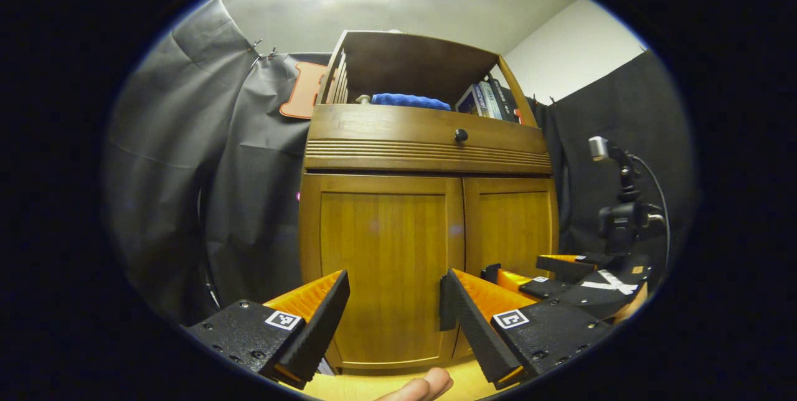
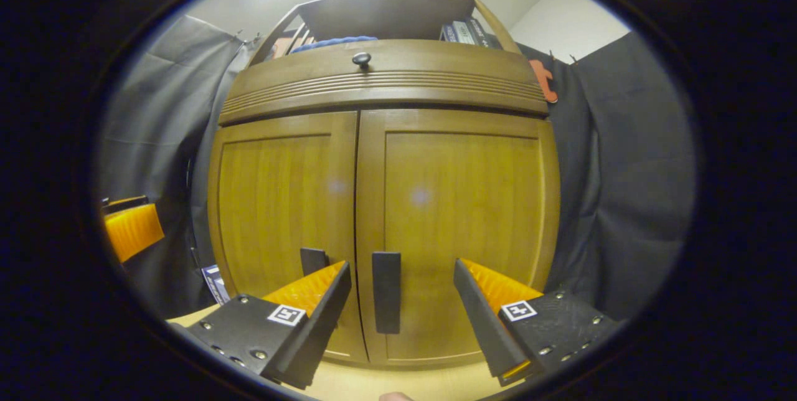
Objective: Open the right door of the double-door shoe cabinet with the right hand, and open the left door with the left hand.
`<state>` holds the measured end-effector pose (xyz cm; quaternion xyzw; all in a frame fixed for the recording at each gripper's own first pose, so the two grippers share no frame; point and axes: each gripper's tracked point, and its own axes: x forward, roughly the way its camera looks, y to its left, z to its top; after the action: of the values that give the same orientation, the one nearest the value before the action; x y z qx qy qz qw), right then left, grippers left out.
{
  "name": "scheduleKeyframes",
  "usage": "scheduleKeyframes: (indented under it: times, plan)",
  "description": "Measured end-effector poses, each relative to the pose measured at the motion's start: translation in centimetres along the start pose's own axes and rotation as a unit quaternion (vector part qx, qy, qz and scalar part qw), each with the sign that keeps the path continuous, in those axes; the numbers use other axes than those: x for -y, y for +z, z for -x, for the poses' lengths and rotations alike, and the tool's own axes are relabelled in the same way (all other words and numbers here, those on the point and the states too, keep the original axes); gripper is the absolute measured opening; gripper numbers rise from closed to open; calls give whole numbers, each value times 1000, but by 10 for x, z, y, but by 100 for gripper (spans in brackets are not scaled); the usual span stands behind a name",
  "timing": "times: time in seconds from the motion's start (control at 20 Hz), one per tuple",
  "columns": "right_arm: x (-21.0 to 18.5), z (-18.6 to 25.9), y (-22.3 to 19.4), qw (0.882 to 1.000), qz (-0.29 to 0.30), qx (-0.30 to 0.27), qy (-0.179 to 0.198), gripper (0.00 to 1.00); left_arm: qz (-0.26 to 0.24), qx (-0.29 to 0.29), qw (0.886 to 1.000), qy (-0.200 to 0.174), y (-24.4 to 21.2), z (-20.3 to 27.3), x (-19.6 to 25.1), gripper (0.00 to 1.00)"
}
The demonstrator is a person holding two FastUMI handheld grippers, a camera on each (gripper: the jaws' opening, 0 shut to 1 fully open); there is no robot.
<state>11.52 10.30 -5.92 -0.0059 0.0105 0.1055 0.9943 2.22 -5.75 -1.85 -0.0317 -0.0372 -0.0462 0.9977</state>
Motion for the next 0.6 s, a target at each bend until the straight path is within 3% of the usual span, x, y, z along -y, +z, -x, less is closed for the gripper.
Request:
scheduleKeyframes:
  times: [0.05, 0.15, 0.25, 0.3, 0.45, 0.6]
  plan:
    - [-3, -5, -5, 1000, 9, 3, -4, 99, 9, 1, 1000, -12, -3, 2, 4, 95]
    - [-13, -16, -23, 1000, 29, -10, 0, 94, 6, -3, 1000, -24, -6, 3, 5, 94]
    - [-15, -30, -37, 999, 27, -26, -3, 99, -2, 9, 1000, -17, 1, 4, 2, 94]
    - [-15, -35, -42, 999, 21, -29, -8, 94, 1, 14, 1000, -12, 2, 5, -2, 93]
    - [-17, -49, -53, 999, 14, -39, -17, 94, 11, 14, 1000, -10, 3, 7, -8, 94]
    - [-20, -61, -61, 999, 17, -45, -16, 81, 13, 13, 1000, 1, 4, 7, -17, 94]
